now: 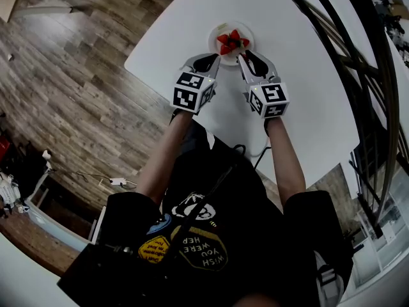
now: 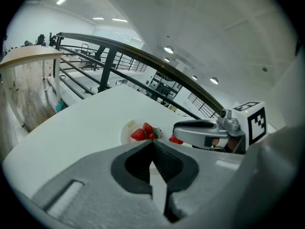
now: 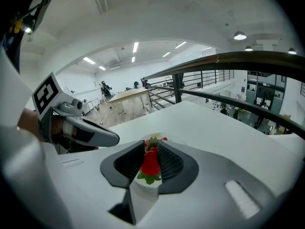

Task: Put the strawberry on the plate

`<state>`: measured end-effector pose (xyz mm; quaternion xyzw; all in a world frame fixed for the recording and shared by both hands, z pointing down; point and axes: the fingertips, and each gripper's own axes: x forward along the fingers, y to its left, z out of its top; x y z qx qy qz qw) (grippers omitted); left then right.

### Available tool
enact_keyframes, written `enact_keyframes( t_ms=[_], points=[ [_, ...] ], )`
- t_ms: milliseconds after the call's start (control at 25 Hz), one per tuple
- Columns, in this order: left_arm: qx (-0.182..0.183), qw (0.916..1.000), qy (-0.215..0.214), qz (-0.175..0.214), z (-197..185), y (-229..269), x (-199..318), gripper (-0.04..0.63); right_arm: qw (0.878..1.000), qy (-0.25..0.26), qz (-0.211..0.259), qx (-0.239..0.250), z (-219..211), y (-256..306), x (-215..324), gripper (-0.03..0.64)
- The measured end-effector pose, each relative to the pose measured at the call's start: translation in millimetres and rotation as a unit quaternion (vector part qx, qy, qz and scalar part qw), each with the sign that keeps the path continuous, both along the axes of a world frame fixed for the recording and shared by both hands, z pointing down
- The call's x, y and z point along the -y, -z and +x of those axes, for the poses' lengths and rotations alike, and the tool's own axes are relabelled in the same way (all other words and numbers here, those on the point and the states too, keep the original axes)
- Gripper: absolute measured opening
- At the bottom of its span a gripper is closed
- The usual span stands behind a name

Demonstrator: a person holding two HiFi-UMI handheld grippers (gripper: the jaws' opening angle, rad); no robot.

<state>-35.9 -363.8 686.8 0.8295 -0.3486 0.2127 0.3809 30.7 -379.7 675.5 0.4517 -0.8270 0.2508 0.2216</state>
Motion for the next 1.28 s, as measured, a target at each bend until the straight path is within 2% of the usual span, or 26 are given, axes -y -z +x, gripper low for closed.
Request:
enact_keyframes(
  t_ms=[120,760,1280],
  points=[
    [0.009,0.9999,-0.001,-0.006,-2,-8,-3,0.002,0.999,0.021,0.005,-0.026,-3,-12,-1,0.084],
    [0.006,0.9997,-0.001,-0.022,-1,-22,-6,0.002,0.997,0.049,-0.012,-0.057,-13,-51,5,0.084],
    [-0.008,0.9997,-0.019,-0.014,17,-9,-17,0.002,0.995,0.067,0.023,-0.077,-20,-53,8,0.087]
  ],
)
